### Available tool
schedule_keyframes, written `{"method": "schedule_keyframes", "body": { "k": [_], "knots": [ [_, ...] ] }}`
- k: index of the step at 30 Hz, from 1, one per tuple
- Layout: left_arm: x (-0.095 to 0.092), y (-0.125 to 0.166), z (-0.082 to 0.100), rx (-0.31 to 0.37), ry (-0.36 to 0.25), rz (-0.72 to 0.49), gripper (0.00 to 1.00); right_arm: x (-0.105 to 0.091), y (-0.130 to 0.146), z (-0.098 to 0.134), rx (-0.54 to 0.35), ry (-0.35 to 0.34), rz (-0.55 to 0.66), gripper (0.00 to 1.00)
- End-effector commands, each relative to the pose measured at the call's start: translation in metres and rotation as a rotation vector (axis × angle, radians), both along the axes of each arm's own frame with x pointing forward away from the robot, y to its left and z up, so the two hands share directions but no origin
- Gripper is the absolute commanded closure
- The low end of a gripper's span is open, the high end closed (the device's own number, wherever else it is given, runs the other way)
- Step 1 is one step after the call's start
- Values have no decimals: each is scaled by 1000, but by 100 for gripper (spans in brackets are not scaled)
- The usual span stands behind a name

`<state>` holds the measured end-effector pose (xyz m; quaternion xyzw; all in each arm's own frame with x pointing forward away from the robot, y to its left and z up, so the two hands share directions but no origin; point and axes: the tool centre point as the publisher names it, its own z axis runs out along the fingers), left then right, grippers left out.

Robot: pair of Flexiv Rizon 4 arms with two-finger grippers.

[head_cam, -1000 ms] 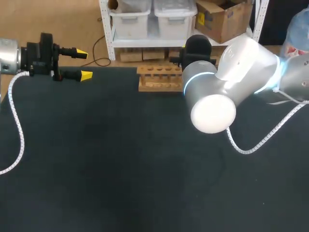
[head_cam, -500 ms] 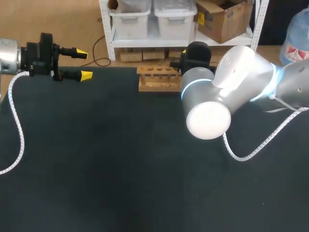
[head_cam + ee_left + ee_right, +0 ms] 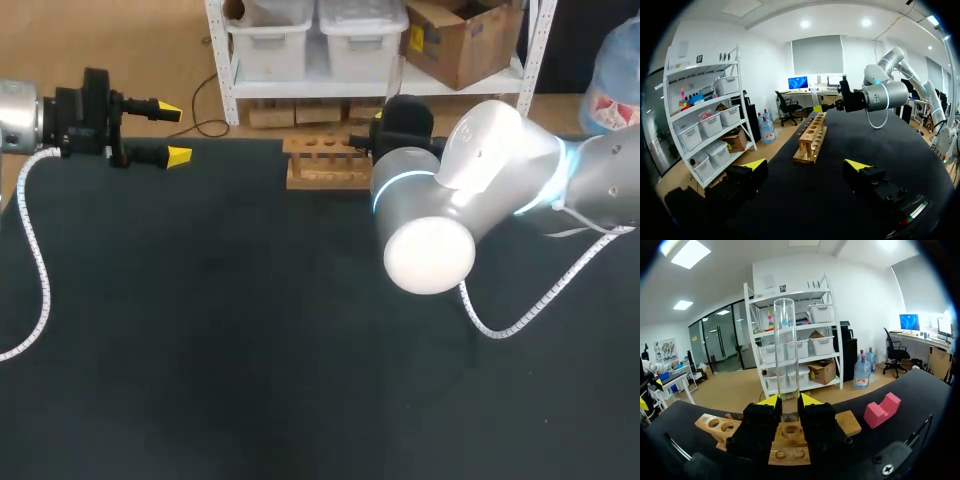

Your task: Grasp the test tube, adjust it, and insert it.

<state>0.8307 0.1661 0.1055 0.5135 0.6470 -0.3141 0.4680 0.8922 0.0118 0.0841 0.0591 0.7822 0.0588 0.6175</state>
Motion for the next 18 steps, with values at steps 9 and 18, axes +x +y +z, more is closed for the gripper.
{"method": "schedule_keyframes", "body": {
  "k": [9,18],
  "knots": [
    [-1,0,-1,-1,-3,2,0,2,3,-9,-1,6,14,100],
    [-1,0,-1,-1,-3,2,0,2,2,-9,-2,9,11,60]
  ]
}}
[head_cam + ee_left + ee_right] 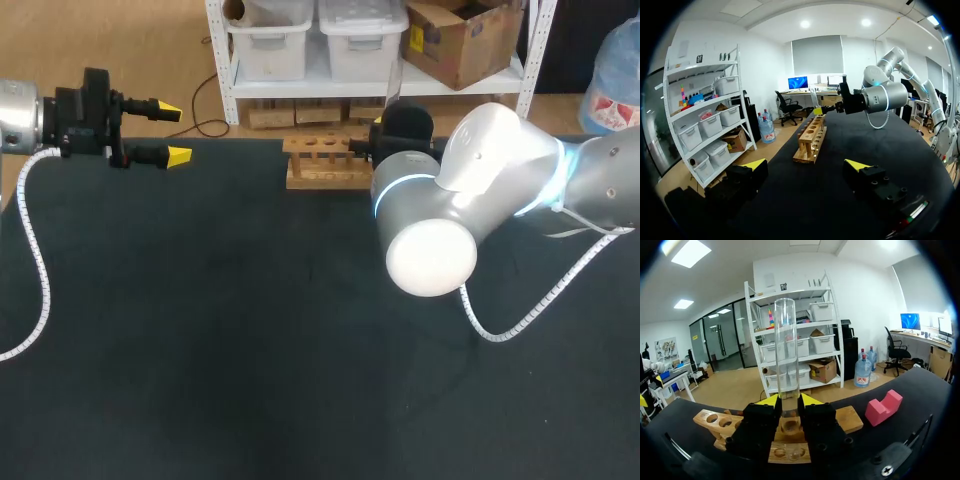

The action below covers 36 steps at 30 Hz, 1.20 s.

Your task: Grasp the test tube, adjust it, and insert it.

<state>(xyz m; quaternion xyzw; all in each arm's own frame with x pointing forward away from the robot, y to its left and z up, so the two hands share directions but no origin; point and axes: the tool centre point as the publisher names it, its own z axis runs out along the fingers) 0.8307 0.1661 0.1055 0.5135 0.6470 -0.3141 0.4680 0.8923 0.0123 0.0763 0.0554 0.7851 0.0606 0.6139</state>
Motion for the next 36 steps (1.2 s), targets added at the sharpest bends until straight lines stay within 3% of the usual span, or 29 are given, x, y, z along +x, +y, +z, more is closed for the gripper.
{"method": "schedule_keyframes", "body": {
  "k": [1,9,12,13,16,17,18,29,36],
  "knots": [
    [-1,0,-1,-1,-3,2,0,2,2,-1,-1,1,1,56],
    [-1,0,-1,-1,-3,2,0,0,3,1,-3,-4,3,52],
    [-1,0,-1,-1,-3,2,0,-1,3,2,-3,-6,2,64],
    [-1,0,-1,-1,-3,2,0,-1,3,3,-3,-7,1,64],
    [-1,0,-1,-1,-3,2,0,-1,3,4,-8,-7,-1,50],
    [-1,0,-1,-1,-3,2,0,-1,2,5,-11,-4,-1,18],
    [-1,0,-1,-1,-3,2,0,-3,1,7,-14,-1,1,0],
    [-1,0,-1,-1,-3,2,0,-29,-6,16,-76,58,110,0],
    [-1,0,-1,-1,-3,2,0,-53,-10,23,11,112,380,0]
  ]
}}
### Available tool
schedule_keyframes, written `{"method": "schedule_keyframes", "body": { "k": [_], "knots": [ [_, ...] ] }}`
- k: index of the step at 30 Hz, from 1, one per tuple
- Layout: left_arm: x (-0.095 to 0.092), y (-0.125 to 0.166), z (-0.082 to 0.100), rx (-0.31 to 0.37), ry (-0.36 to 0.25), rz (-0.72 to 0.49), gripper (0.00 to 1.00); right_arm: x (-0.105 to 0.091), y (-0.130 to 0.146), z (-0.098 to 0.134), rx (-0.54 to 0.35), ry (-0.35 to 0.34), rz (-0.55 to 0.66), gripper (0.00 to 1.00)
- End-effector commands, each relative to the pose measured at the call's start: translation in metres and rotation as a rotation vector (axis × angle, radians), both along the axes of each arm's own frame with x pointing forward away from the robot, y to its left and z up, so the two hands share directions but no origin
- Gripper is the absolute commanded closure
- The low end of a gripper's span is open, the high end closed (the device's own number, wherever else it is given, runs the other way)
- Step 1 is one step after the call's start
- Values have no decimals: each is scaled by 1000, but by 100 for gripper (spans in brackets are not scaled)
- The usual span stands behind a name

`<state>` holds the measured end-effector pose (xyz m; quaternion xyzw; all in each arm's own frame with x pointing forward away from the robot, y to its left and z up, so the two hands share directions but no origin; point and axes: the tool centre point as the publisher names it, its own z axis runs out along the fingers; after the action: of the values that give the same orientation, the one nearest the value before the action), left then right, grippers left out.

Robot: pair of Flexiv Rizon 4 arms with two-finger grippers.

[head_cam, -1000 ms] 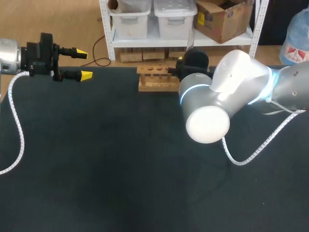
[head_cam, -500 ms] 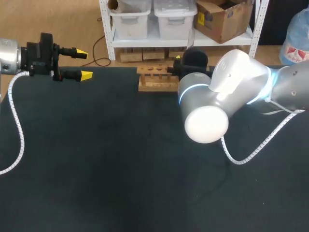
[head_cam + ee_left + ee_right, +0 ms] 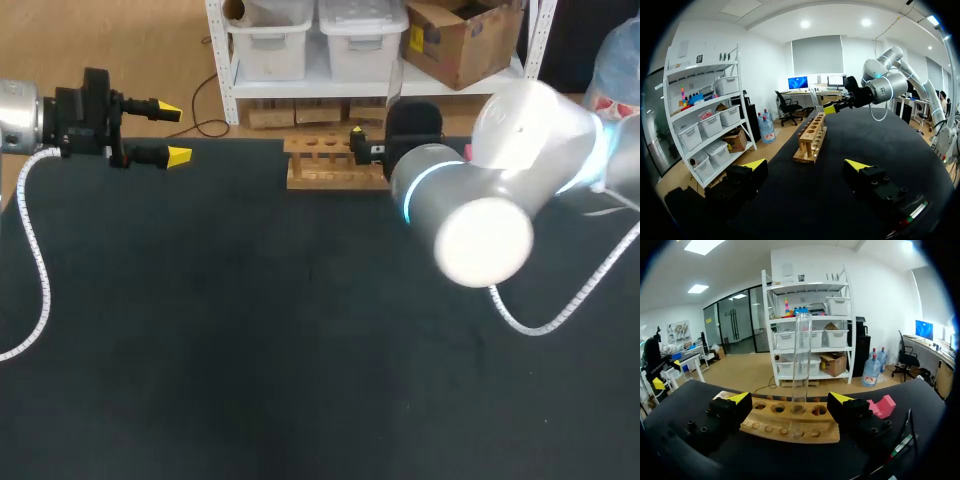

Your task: Grasp the test tube, adjust it, and insert it.

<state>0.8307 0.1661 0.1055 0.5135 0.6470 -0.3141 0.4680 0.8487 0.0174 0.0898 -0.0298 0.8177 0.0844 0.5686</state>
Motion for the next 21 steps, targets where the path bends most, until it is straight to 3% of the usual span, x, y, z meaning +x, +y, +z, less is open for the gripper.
{"method": "schedule_keyframes", "body": {
  "k": [1,5,11,15,21],
  "knots": [
    [-1,0,-1,-1,-3,2,0,-13,-14,10,87,34,223,0],
    [-1,0,-1,-1,-3,2,0,-28,-11,17,138,60,393,0],
    [-1,0,-1,-1,-3,2,0,-50,-9,31,221,71,543,0],
    [-1,0,-1,-1,-3,2,0,-64,-8,36,264,91,585,0],
    [-1,0,-1,-1,-3,2,0,-64,-8,36,264,91,585,0]
  ]
}}
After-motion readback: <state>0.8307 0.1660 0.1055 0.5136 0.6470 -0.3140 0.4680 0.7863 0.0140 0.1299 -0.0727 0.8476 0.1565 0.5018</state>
